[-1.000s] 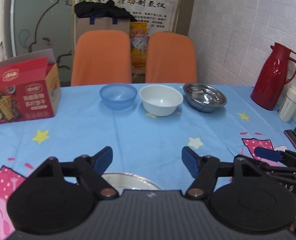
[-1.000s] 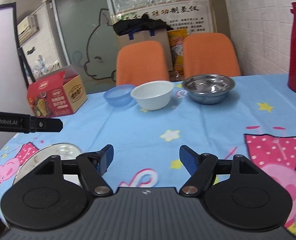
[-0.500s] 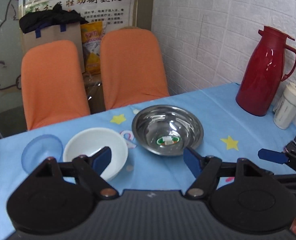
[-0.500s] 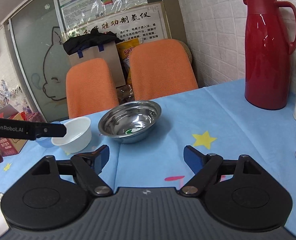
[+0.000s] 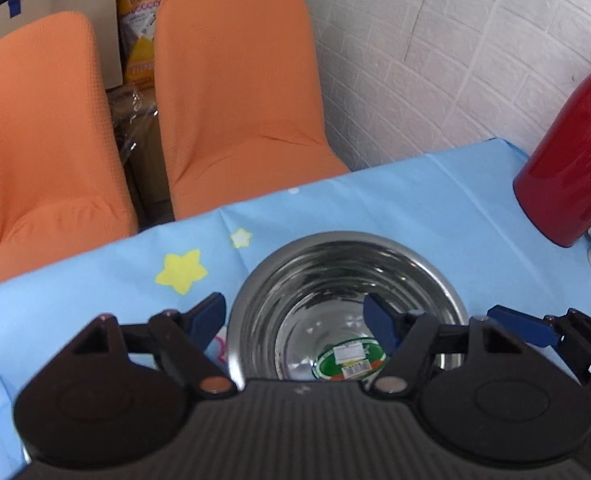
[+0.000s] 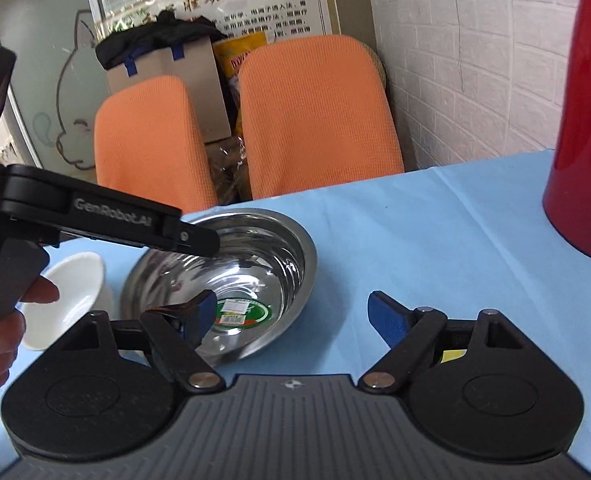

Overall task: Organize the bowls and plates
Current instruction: 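Move both grippers toward the steel bowl rim, then close both grippers on the steel bowl rim and lift it, then carry the steel bowl beside the plate stack, lower it, open both grippers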

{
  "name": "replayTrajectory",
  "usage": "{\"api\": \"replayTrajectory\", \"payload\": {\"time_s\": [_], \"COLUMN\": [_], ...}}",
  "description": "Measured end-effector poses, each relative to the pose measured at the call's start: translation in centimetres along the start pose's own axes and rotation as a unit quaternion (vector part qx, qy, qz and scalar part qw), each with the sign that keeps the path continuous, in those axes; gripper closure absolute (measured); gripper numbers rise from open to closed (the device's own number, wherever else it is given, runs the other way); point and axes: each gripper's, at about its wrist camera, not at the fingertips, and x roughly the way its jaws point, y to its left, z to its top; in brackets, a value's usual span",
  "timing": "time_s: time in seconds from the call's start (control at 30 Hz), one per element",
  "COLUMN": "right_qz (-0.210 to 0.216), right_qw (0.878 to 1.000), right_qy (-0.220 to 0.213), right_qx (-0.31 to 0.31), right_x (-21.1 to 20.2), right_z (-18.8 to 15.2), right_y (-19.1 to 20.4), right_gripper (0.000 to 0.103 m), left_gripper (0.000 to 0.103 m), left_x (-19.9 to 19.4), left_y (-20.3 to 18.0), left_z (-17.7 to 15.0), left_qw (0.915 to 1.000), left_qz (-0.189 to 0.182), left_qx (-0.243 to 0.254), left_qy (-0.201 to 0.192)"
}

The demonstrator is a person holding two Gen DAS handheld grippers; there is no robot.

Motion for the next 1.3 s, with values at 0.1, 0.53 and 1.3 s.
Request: {"api": "replayTrajectory", "payload": {"time_s": [0.1,0.53,1.3], "right_qz": [-0.005,0.001,0.019], "right_qw": [1.0,1.0,0.999], "right_qy": [0.018,0.022,-0.01], "right_qx": [-0.002,-0.021,-0.026], "right_x": [1.6,2.8,-13.8], "right_z": [0.2,-0.3,-11.0], "right_y": [0.0,0.5,3.6], "right_gripper": [0.0,0.053,0.054], "left_gripper": [0.035,0.073,0.075], "left_x": [1.3,2.5,-12.6], "left_y": [-0.1,-0.8,-6.9], "left_z": [0.0,-0.5,-16.8], "left_qw": [0.9999,0.9989,0.9986], "left_qz": [0.007,0.022,0.0], "left_qx": [0.01,0.03,0.045], "left_qy": [0.012,0.029,0.026]}}
